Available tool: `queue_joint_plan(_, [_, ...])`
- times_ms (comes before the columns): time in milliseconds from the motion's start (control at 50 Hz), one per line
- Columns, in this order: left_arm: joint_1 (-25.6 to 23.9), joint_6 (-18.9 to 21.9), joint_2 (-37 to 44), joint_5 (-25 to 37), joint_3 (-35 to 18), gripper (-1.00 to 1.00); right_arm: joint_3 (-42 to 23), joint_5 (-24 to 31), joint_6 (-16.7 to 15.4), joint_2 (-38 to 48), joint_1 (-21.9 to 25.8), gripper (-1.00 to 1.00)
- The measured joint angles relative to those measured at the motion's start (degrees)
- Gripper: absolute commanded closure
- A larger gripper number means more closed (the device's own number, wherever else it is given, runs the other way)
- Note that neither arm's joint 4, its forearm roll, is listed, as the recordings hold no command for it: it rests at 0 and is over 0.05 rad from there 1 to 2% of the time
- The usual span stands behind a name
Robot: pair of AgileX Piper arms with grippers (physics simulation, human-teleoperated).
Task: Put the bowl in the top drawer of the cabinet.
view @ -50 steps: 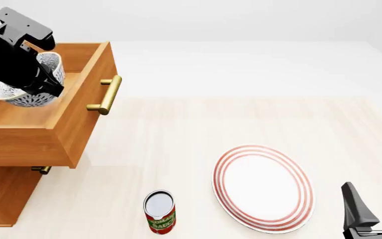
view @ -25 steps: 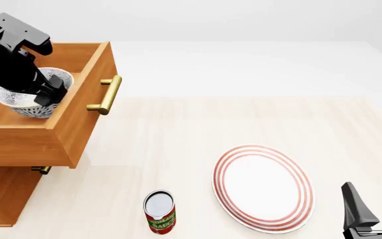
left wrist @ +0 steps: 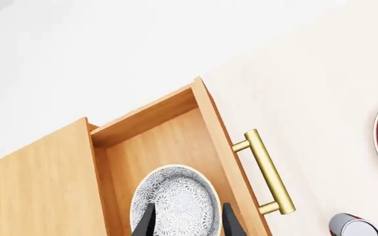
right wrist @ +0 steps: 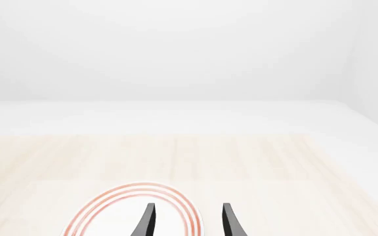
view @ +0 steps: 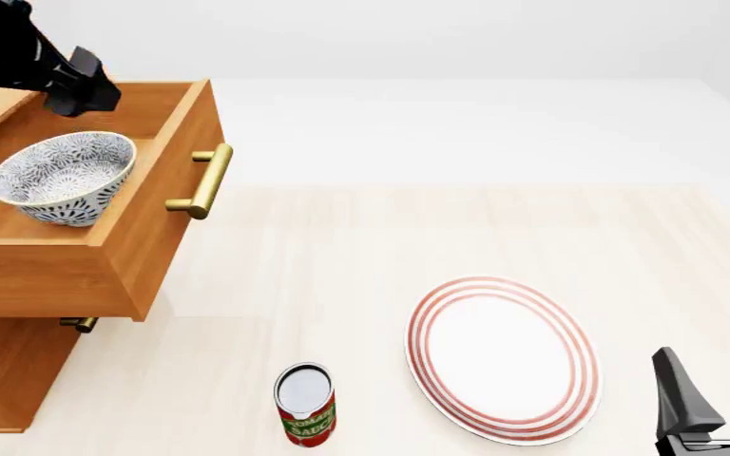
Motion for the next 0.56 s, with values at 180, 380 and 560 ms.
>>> queue_joint_plan(180, [0.36, 1.18, -0.7, 1.19, -7.93, -1.0, 0.0, 0.0, 0.0, 0.0, 0.0, -1.0])
queue_joint_plan(380, [0.11, 2.01, -4.2, 1.71, -13.79, -1.0, 0.0, 0.0, 0.0, 0.0, 0.0, -1.0])
queue_joint_plan(560, [0.35, 2.35, -7.89, 1.89, -17.05, -1.0, 0.0, 0.0, 0.0, 0.0, 0.0, -1.0])
